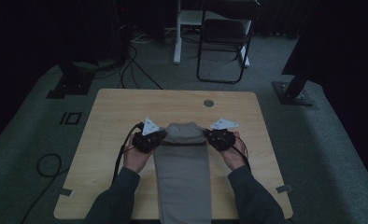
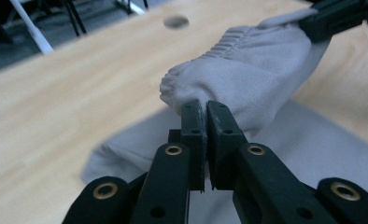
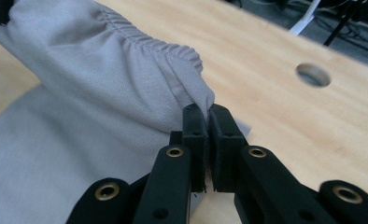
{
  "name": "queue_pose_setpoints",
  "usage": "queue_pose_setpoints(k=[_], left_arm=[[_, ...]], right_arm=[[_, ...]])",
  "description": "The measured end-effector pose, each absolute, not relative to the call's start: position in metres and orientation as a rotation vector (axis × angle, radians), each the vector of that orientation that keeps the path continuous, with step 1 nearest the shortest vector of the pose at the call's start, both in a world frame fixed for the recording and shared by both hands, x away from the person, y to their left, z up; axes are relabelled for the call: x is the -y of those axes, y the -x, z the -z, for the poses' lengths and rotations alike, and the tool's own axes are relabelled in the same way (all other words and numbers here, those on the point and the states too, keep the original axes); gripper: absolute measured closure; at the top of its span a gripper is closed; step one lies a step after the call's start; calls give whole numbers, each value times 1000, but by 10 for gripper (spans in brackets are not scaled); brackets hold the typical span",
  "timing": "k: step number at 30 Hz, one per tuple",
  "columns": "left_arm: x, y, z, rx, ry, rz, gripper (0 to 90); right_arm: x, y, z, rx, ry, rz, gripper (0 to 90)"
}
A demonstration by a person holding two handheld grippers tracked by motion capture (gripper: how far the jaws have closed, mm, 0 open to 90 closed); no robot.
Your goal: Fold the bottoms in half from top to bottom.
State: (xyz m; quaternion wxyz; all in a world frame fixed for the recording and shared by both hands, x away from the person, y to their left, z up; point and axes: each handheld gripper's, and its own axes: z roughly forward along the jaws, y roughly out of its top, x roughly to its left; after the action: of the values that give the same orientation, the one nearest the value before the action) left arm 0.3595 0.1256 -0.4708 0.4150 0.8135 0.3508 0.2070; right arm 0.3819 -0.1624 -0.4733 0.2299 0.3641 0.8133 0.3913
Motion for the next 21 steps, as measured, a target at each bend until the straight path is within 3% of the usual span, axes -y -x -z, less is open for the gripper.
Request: queue_pose_setpoints(k=[10, 21], left_arm=[[-125, -336, 528, -946, -2173, -388, 859], [-121, -342, 545, -948, -2206, -401, 857]], right_arm=[[153, -356, 514, -2381, -979, -979, 870], [149, -358, 541, -2442, -1033, -912, 870]])
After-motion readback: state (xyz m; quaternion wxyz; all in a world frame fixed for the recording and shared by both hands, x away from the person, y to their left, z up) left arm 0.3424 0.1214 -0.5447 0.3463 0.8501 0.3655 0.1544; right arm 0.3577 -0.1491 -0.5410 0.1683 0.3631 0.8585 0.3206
